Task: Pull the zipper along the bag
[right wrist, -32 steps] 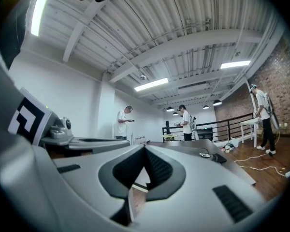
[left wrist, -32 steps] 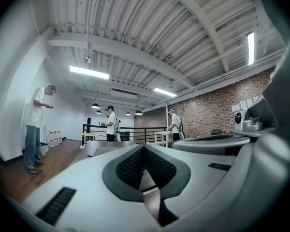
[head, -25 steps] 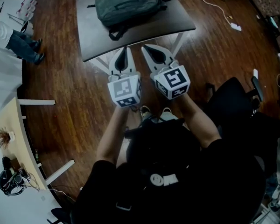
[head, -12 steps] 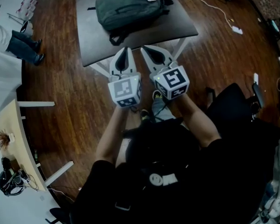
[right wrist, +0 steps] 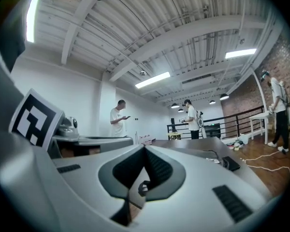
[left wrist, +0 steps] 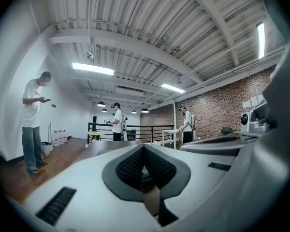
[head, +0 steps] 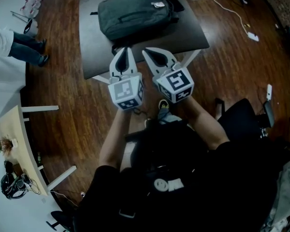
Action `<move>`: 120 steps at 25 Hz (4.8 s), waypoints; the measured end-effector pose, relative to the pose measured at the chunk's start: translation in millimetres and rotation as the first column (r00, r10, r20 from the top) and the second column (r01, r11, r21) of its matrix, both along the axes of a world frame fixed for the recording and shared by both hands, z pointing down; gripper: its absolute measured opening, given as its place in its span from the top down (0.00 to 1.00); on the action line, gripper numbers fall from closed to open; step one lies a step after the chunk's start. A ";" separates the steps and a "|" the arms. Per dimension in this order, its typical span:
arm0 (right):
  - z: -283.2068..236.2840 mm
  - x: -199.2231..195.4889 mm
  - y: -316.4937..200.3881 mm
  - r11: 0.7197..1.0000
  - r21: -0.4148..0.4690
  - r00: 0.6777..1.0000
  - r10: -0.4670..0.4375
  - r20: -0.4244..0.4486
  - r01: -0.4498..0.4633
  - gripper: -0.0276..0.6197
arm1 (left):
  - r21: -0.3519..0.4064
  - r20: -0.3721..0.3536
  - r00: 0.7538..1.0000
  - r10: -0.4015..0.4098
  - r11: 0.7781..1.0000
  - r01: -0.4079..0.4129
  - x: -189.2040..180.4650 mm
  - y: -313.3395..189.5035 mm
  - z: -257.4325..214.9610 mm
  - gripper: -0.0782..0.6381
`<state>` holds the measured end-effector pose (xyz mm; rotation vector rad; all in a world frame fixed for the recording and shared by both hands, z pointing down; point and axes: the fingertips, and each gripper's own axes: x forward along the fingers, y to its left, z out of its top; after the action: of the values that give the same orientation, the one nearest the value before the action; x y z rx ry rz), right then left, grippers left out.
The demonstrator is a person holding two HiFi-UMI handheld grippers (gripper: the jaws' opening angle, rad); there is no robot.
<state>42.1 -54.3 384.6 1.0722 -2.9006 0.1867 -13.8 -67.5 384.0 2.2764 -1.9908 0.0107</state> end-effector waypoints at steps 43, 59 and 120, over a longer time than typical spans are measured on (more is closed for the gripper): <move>123.1 -151.3 -256.8 0.984 0.092 0.756 -0.058 -0.652 0.155 0.72 | -0.084 0.002 0.999 0.035 0.996 -0.035 -164.9 -277.4 74.4 0.88; 194.7 -160.0 -281.5 0.866 0.102 0.438 -0.143 -0.888 0.489 0.69 | -0.088 0.000 1.000 0.027 0.996 -0.027 -175.8 -337.8 140.8 0.88; 205.7 -95.9 -305.6 0.898 -0.114 0.274 -0.248 -0.929 0.426 0.88 | -0.074 0.015 0.999 0.051 0.996 -0.050 -170.6 -346.2 173.2 0.88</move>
<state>-53.7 -359.9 590.3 0.2672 -1.9310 -0.5387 -184.4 -413.8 557.1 2.2876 -1.9068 0.1064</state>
